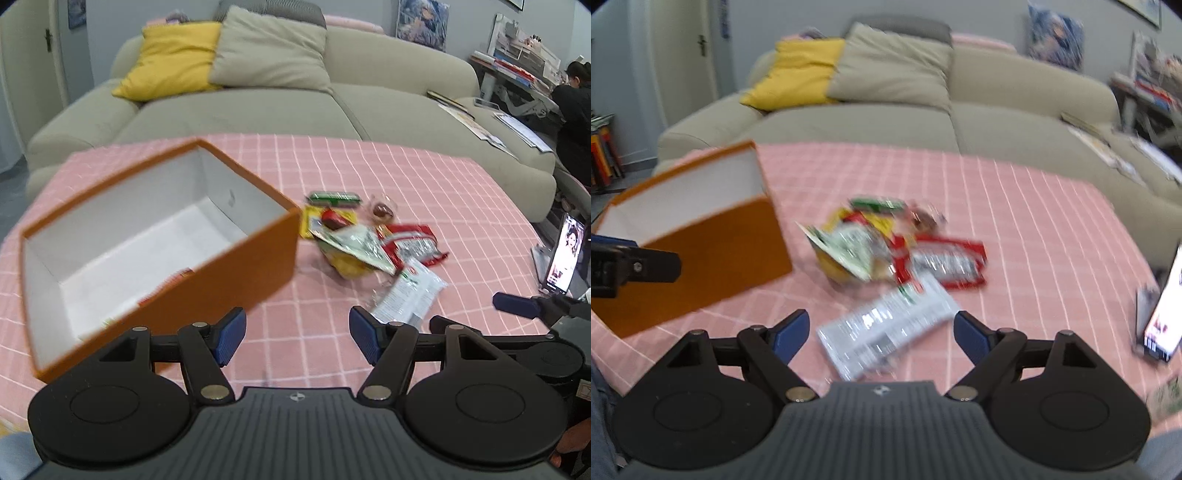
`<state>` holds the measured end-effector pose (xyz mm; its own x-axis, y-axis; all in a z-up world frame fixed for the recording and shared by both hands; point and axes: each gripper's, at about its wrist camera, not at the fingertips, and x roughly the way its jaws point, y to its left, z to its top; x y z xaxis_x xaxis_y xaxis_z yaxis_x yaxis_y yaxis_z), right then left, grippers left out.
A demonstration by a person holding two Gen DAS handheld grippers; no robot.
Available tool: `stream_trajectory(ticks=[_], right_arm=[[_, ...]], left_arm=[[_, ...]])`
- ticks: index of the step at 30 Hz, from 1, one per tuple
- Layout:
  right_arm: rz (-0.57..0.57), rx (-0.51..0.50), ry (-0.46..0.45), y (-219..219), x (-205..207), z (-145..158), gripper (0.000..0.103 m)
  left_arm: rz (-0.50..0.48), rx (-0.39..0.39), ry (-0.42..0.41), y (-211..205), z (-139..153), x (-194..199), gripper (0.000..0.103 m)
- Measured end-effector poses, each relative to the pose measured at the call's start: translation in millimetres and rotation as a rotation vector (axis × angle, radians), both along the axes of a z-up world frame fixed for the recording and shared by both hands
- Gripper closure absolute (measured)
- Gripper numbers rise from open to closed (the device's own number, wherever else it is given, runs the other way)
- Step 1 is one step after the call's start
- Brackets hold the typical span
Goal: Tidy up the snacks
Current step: 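Lift both tools out of the box back toward the snack pile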
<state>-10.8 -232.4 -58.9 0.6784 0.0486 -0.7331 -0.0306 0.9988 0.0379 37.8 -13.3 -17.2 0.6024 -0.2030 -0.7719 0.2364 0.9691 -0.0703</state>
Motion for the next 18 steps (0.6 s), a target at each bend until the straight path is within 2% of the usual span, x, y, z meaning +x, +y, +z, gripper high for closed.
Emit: stream_trajectory(ticks=[4,11,18], right_arm=[[-0.049,0.059,0.06,-12,7,-16,0.021],[-0.159,0.115,0.152,-10,36,-39,0.02],[-0.222,0.143,0.222,-1,64,-57,0.018]], left_arm=[[-0.009,-0.017,0.041,-9,-15,1,0.027],[0.057,0.025,0.082,-7,-31,15,0.028],[0.069,0.041,0.118,-12,-42,30,0.028]])
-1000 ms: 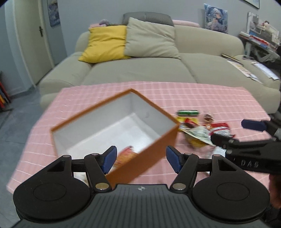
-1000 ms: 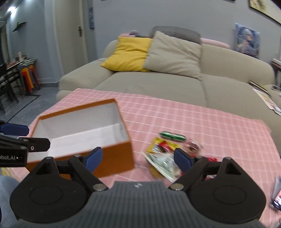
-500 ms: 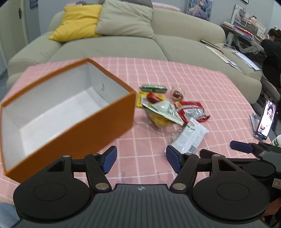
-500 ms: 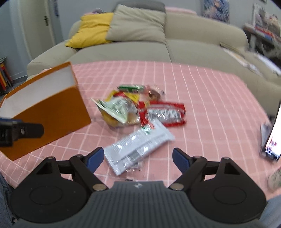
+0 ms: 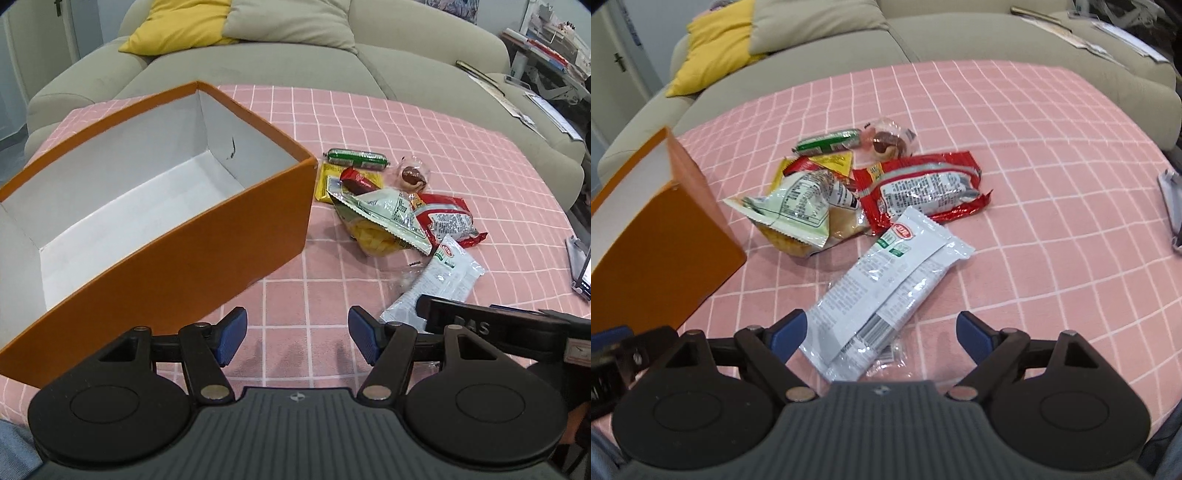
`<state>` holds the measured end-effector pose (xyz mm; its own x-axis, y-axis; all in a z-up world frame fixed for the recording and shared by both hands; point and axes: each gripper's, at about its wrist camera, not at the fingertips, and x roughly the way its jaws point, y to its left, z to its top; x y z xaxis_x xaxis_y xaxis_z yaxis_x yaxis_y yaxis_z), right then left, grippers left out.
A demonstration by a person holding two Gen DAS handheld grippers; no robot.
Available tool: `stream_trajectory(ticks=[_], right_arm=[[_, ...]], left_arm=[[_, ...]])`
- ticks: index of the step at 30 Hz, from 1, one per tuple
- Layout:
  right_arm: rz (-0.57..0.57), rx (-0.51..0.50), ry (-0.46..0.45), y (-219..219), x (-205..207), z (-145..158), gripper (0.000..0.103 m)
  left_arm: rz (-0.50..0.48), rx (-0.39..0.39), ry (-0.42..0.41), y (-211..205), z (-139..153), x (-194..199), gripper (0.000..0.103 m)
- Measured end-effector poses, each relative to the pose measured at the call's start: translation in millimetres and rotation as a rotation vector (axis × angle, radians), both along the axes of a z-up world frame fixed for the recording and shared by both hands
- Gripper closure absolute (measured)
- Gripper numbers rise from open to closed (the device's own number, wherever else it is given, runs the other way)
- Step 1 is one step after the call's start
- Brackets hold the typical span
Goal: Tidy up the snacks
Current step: 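Lift both tools out of the box back toward the snack pile, then grasp the white-and-green bar with the right tool while the left tool approaches the white sweets pack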
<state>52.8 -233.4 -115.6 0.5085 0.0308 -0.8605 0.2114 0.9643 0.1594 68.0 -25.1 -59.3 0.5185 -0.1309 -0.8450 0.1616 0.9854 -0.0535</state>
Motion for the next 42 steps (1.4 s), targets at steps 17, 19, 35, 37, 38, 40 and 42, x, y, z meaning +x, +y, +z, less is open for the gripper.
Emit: stream_trajectory(ticks=[17,19,35,37,38,40,42], right_arm=[[0.109,-0.009,-0.013,5,19,-3,0.069],[0.132,0.0,-0.016,1,18,2,0.086],[0.187,0.063,-0.032,-62,-5,21,0.097],[0.187,0.061,-0.018,-73,-6,20,0.097],[0.185,0.058,-0.017,-78,-7,20,0.097],[0.184,0.058,-0.016,-88,-8,20,0.097],[0.209,0.054,0.003,-94,-7,16,0.097]], left_arm=[[0.006,-0.008,0.048,-8,-10,13,0.029],[0.003,-0.012,0.05,-11,-11,13,0.029],[-0.052,-0.089,0.09,-39,-15,13,0.028],[-0.065,-0.108,0.104,-46,-17,14,0.028],[-0.071,-0.116,0.111,-49,-18,15,0.028],[-0.08,-0.126,0.125,-56,-20,16,0.028],[-0.086,-0.139,0.141,-63,-24,19,0.028]])
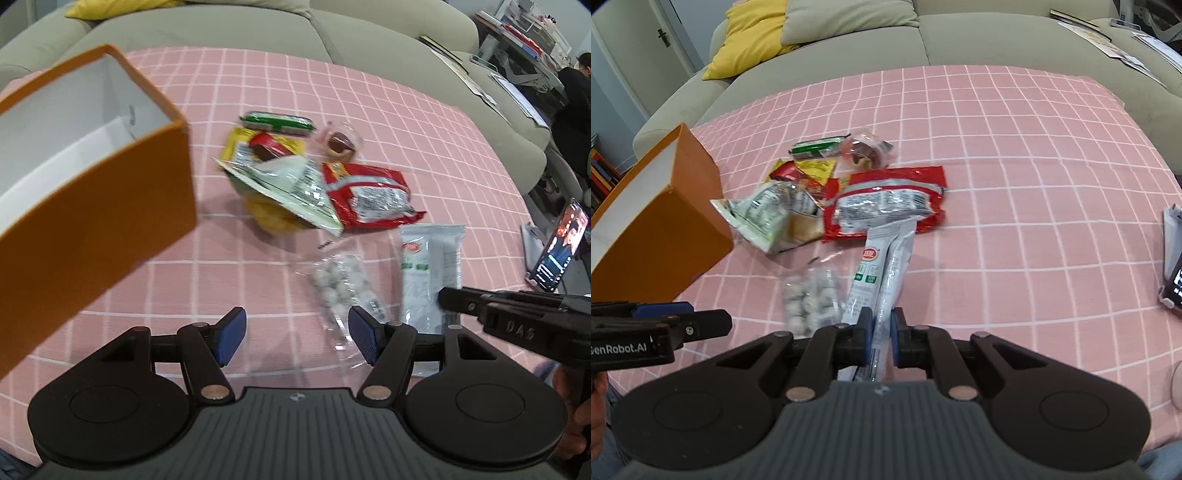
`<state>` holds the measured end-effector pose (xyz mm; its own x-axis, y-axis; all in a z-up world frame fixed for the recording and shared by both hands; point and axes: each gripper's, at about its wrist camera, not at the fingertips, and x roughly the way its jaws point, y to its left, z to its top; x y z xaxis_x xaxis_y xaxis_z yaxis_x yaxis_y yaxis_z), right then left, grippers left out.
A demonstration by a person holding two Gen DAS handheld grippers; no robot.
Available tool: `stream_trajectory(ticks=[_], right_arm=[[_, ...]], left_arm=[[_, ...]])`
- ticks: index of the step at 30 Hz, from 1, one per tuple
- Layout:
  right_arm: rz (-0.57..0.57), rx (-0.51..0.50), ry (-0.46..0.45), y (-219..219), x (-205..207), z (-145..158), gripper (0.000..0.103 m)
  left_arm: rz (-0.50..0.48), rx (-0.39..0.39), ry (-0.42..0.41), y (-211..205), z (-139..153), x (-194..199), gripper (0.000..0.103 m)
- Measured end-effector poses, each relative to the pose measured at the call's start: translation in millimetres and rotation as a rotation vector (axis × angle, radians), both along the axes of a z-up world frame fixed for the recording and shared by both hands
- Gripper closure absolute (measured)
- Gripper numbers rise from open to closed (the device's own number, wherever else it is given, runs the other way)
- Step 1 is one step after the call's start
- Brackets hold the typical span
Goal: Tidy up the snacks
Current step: 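Grasp the white-and-green bar with the right tool while the left tool approaches the white sweets pack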
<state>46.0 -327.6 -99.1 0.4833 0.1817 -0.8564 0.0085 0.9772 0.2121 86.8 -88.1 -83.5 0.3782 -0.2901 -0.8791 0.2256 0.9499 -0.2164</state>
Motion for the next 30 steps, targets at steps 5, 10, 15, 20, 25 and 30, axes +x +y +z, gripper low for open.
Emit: stream_trajectory(ticks=[5,10,15,20,25,30], right_arm=[[0.035,0.013,0.005,-5,5,-10,0.097],[0.064,0.041,0.016,3,11,-20,0.097],[0.021,0.023,0.006,0,14,-25,0.097],[-0.022,0.043,0.018,-12,12,-30,0.096],[0.022,-0.01,-0.016,-1,9,-28,0.087],[0.039,-0.021,-0.022,-1,8,-31,0.077]], left_arm=[[0.01,-0.051,0.065,-16,-12,11,0.027],[0.043,-0.042,0.093,-24,-20,21,0.025],[0.046,0.01,0.099,-35,-25,32,0.02],[0.022,0.07,0.112,-52,-34,38,0.018],[0.01,0.156,0.119,-67,-44,42,0.019],[0.004,0.179,0.129,-71,-50,47,0.02]])
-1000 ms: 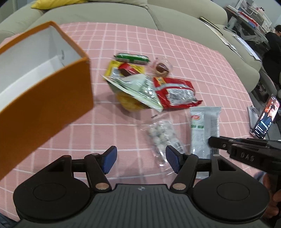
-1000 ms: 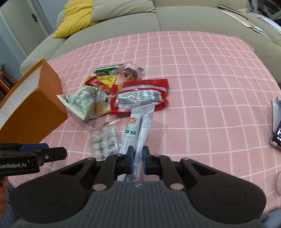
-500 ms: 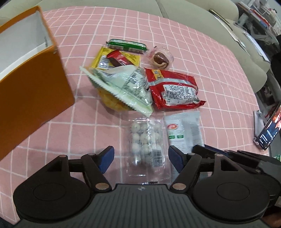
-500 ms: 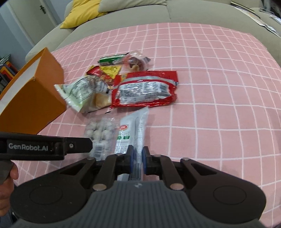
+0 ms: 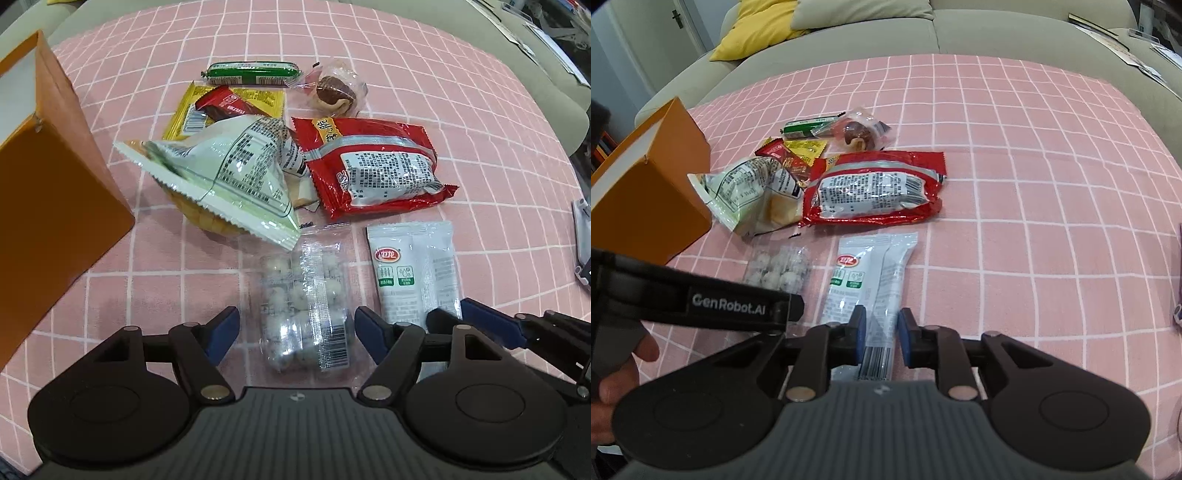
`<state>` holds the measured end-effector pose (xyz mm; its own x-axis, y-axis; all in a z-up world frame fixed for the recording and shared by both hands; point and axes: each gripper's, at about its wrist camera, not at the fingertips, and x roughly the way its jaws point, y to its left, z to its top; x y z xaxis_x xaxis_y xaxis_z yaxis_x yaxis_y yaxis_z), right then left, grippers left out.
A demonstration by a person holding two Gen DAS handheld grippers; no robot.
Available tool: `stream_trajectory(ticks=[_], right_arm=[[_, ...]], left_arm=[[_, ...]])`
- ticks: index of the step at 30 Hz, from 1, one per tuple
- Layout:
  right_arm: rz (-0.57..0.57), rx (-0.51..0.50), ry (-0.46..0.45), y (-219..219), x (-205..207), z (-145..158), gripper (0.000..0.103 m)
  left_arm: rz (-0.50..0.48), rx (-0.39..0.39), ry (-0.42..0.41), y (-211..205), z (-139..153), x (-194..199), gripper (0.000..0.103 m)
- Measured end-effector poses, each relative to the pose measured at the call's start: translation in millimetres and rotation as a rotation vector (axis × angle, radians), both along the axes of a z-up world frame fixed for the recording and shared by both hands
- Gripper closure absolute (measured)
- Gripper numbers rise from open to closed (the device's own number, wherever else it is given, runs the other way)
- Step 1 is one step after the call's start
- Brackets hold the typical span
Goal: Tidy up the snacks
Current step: 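Grasp the white-and-green bar with the right tool while the left tool approaches the white sweets pack, then grasp the clear pack of white sweets with the left tool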
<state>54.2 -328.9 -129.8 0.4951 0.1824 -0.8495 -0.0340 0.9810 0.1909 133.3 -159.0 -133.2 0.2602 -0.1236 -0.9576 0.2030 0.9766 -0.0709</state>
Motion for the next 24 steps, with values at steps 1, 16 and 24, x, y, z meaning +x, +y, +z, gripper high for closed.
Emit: stream_trajectory(ticks=[1,16,24], right_arm=[[0.001,0.0,0.0,1,0,-1,0.074],[0.097,-0.12,0.007,45,6,-9,0.029],[0.109,-0.188,0.012,60,10,-18,0.022]], left_arm=[[-0.012,0.007,-0.001,-2,0,0,0.022],[0.041,0.017,0.052,39,4,-3,0.04],[0.043,0.014,0.05,45,3,-4,0.034]])
